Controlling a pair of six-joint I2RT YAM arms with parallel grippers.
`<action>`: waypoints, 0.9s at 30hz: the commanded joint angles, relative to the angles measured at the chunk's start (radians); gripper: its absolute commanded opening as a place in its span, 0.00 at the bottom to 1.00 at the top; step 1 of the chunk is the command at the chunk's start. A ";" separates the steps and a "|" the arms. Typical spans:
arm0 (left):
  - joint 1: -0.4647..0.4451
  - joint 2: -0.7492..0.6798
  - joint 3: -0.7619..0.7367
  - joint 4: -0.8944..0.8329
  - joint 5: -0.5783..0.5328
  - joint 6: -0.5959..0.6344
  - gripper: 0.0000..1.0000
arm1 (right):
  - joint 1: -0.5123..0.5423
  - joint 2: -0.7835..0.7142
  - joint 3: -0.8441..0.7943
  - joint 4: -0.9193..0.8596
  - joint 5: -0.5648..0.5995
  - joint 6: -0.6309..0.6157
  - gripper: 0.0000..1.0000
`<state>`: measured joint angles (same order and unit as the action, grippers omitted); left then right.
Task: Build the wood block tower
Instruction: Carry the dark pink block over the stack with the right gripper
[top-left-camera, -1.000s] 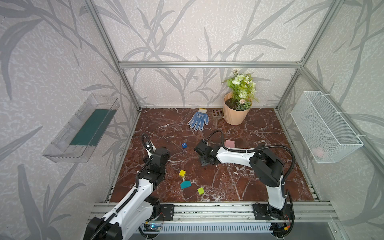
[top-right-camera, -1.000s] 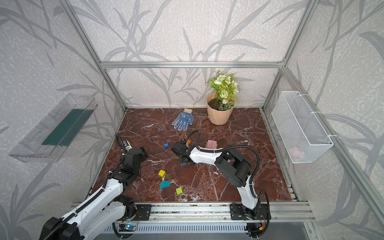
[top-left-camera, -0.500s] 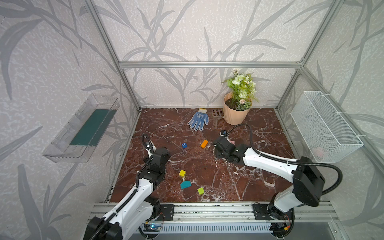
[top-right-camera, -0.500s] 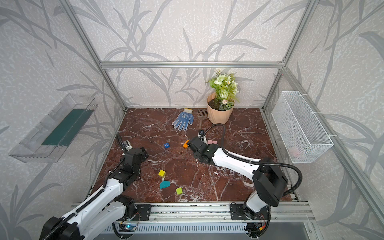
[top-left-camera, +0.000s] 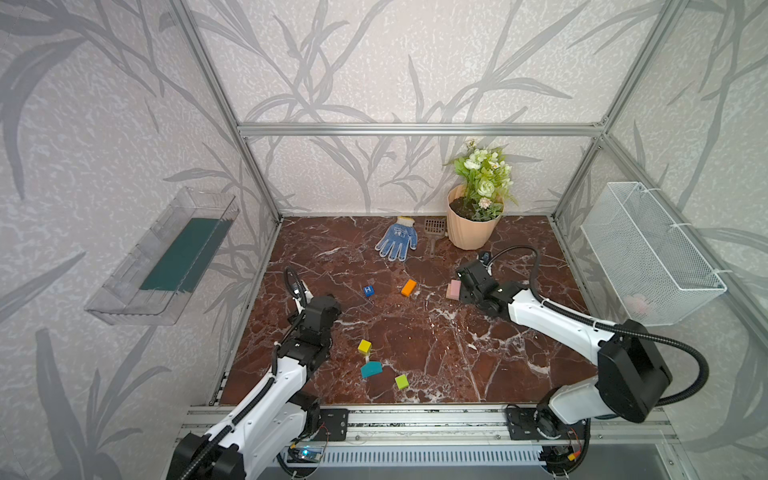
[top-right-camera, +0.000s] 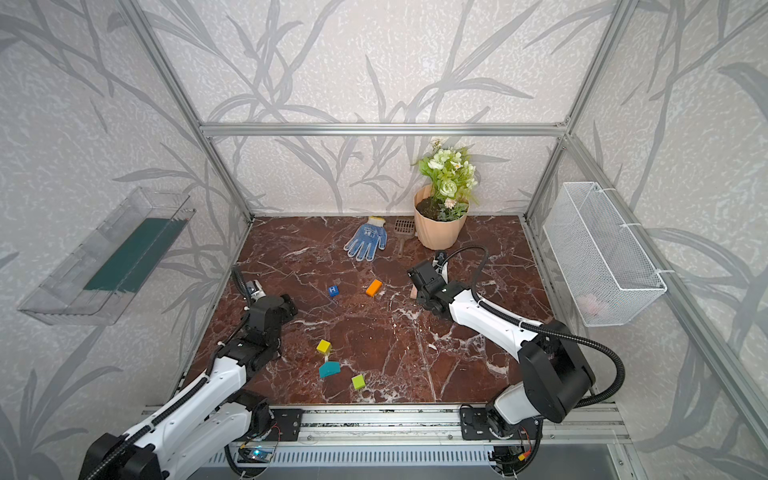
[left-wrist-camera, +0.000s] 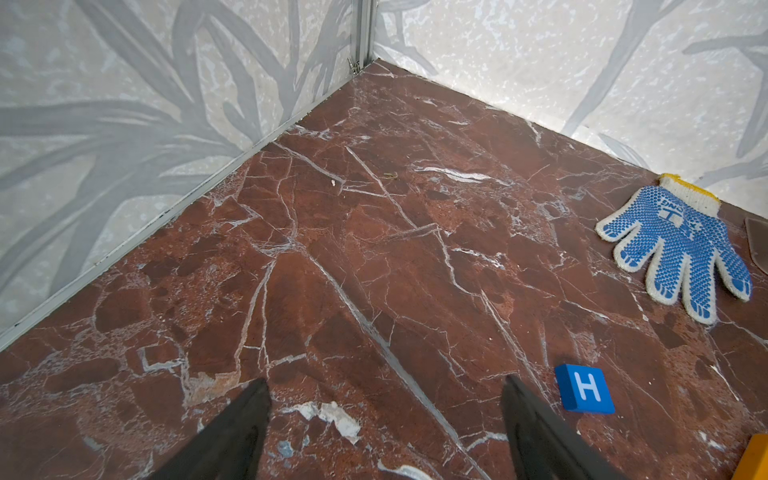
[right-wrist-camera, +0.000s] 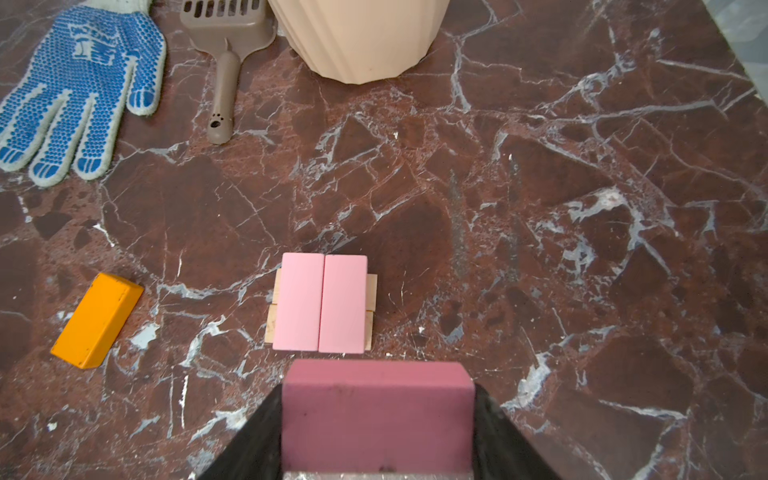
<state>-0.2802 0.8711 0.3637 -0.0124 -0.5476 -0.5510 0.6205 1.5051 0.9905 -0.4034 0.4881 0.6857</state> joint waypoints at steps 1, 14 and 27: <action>0.004 -0.008 0.004 0.012 -0.003 -0.001 0.86 | -0.022 0.055 0.060 -0.023 -0.009 -0.011 0.41; 0.002 -0.004 0.003 0.014 0.000 0.001 0.86 | -0.084 0.258 0.227 -0.063 -0.152 -0.041 0.41; 0.003 -0.004 0.003 0.014 -0.002 0.002 0.86 | -0.099 0.335 0.286 -0.091 -0.189 -0.074 0.40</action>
<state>-0.2802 0.8711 0.3637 -0.0063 -0.5438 -0.5495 0.5243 1.8229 1.2476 -0.4694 0.3050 0.6182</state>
